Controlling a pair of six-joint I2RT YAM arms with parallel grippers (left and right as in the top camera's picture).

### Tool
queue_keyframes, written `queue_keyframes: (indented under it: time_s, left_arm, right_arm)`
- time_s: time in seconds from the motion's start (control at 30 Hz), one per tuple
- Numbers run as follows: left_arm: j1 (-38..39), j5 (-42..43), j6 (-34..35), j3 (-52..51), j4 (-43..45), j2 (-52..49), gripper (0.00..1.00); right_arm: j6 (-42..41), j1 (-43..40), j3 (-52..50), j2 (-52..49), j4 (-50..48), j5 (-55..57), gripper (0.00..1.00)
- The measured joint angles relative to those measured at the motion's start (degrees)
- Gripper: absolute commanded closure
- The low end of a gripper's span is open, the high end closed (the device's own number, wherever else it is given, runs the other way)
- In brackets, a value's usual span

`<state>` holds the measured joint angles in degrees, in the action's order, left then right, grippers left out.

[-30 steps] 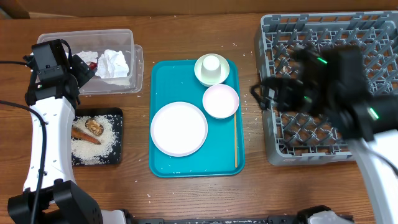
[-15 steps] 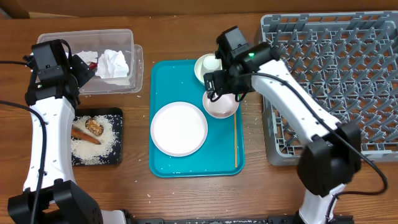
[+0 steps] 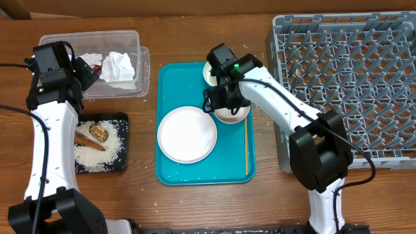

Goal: Sort waste into correct bins and load items into the dishwasher
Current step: 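Reach the right gripper to the pink bowl rim and grasp it, then lift the pink bowl and place it upside down in the grey rack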

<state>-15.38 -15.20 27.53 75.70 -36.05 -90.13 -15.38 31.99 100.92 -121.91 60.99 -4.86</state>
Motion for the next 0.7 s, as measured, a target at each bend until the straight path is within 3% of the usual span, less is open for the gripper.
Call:
queue_keyframes:
  time_s: [0.27,0.7]
  left_arm:
    - [0.0,0.0,0.0,0.0,0.0,0.0,0.0]
    - [0.0,0.02,0.0,0.0,0.0,0.0,0.0]
  right_arm:
    - [-2.14,1.73,0.0,-0.87,-2.64,0.63,0.27]
    - [-5.51,2.93,0.02,-3.3,-4.48,2.38,0.7]
